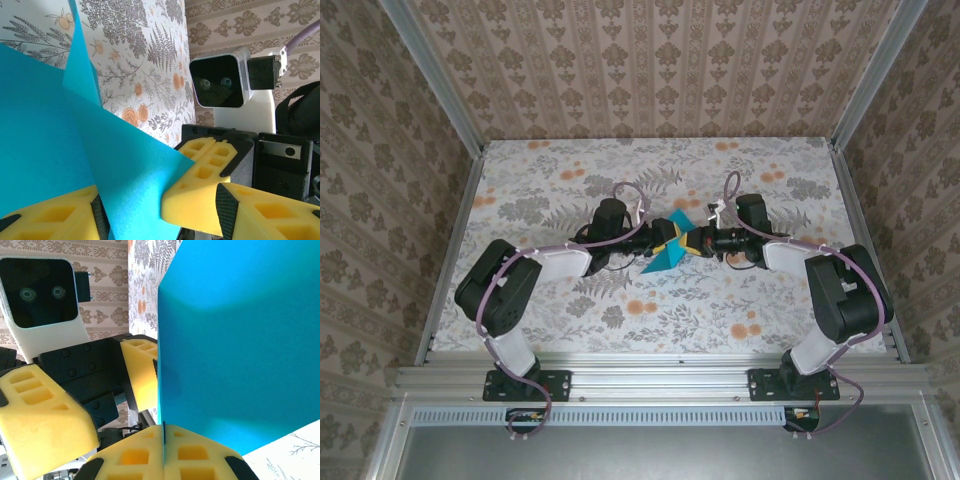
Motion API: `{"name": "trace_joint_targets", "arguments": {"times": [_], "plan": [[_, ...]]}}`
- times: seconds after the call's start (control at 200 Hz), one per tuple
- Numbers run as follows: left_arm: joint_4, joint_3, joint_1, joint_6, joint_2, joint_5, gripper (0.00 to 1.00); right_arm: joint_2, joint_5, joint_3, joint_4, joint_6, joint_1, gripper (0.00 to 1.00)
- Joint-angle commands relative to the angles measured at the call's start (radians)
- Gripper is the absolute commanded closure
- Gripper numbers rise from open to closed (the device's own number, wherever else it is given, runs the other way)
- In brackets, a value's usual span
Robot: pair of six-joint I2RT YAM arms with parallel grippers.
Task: Fold a paper plane with a square sheet of paper (pick it up from the middle)
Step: Turn over the paper at the center of the table.
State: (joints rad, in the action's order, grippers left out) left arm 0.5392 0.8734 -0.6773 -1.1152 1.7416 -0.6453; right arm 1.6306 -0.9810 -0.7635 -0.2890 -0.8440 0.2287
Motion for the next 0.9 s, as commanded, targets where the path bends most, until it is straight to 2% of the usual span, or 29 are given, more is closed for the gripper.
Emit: {"name": "trace_joint_targets", "arguments": {"times": [0.0, 0.16, 0.51, 0.68, 0.895], "plan": [[0.002, 0.034, -0.007, 0.005, 0.016, -0.036, 0.41, 0.015, -0.018, 0.010, 0.001, 0.006, -0.010, 1.00], [-0.010, 0.045, -0.007, 0.011, 0.021, -0.045, 0.45, 0.024, -0.012, 0.006, 0.027, 0.025, -0.011, 1.00], [-0.094, 0.067, -0.005, 0.055, 0.025, -0.046, 0.62, 0.028, -0.013, 0.004, 0.035, 0.033, -0.014, 0.99], [-0.123, 0.075, -0.003, 0.070, 0.029, -0.042, 0.73, 0.023, -0.016, 0.001, 0.046, 0.036, -0.016, 0.95], [-0.149, 0.081, 0.002, 0.081, 0.027, -0.034, 0.81, 0.007, -0.013, 0.000, 0.064, 0.043, -0.022, 0.89]]}}
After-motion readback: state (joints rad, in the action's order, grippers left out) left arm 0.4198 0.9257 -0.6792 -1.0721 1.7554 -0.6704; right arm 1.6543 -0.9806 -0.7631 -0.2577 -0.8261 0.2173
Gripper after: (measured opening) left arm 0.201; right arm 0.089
